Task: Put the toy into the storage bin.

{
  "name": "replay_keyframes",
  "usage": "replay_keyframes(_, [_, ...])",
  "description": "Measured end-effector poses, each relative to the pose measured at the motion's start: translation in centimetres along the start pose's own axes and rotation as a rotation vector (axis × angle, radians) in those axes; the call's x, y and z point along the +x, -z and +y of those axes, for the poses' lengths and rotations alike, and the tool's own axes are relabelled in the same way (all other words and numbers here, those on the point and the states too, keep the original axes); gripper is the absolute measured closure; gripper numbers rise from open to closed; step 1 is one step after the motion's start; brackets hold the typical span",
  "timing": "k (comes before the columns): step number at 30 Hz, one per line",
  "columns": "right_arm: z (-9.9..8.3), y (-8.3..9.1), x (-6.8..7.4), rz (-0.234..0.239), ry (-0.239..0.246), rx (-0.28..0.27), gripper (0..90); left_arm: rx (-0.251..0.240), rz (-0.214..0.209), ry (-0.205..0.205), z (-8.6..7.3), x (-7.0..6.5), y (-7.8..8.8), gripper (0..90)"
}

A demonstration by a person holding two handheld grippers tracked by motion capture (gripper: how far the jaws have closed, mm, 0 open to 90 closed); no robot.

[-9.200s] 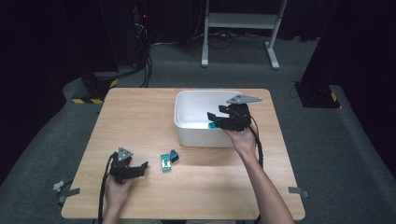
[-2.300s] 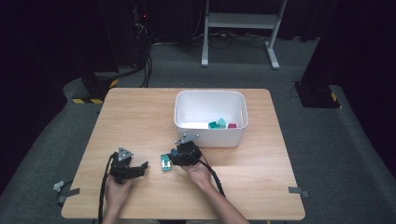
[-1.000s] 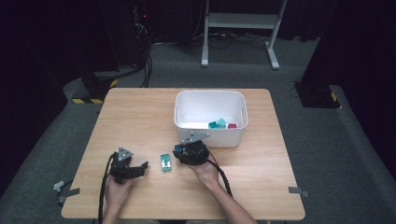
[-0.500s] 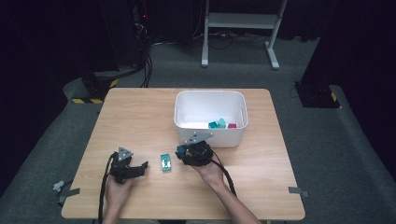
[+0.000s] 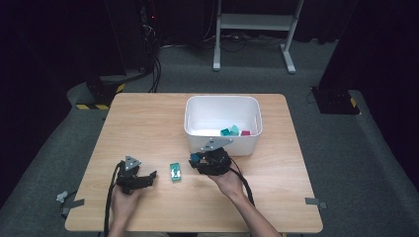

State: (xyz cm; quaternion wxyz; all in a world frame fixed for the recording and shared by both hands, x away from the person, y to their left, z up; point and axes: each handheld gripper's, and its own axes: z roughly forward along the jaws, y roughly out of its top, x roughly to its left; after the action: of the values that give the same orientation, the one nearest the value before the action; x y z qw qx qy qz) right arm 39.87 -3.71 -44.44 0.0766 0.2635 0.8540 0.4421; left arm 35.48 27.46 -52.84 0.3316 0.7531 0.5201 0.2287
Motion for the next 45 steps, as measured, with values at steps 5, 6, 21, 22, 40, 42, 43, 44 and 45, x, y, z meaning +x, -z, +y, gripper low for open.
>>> replay_keyframes(5, [0.4, 1.0, -0.2, 0.013, -0.017, -0.009, 59.1, 0.0, 0.0, 0.0, 0.0, 0.0, 0.0, 18.1])
replay_keyframes(6, [0.4, 1.1, -0.2, 0.015, -0.015, -0.009, 59.0, -0.001, -0.001, 0.002, 0.0, 0.0, 0.0, 18.1])
replay_keyframes(21, [2.2, 3.3, -0.6, 0.028, -0.011, -0.032, 59.0, 0.0, -0.001, 0.0, 0.0, 0.0, 0.0, 18.1])
replay_keyframes(22, [2.3, 3.4, -0.6, 0.034, -0.015, -0.038, 59.0, 0.0, -0.001, 0.0, 0.0, 0.0, 0.0, 18.1])
replay_keyframes(40, [5.4, 6.1, -1.6, 0.033, 0.004, -0.055, 59.0, -0.001, -0.001, 0.001, 0.0, 0.0, 0.0, 18.0])
replay_keyframes(42, [5.5, 6.4, -1.7, 0.027, 0.0, -0.058, 59.0, -0.001, -0.001, 0.0, 0.0, 0.0, 0.0, 18.0])
replay_keyframes(43, [5.5, 6.4, -1.8, 0.025, 0.0, -0.062, 59.0, -0.001, -0.001, 0.001, 0.0, 0.0, 0.0, 18.0])
replay_keyframes(44, [5.5, 6.5, -1.9, 0.023, -0.004, -0.065, 59.0, -0.001, -0.002, 0.0, 0.0, 0.0, 0.0, 18.0])
replay_keyframes(45, [5.6, 6.6, -2.0, 0.02, -0.004, -0.067, 59.0, -0.001, -0.001, 0.0, 0.0, 0.0, 0.0, 18.0])
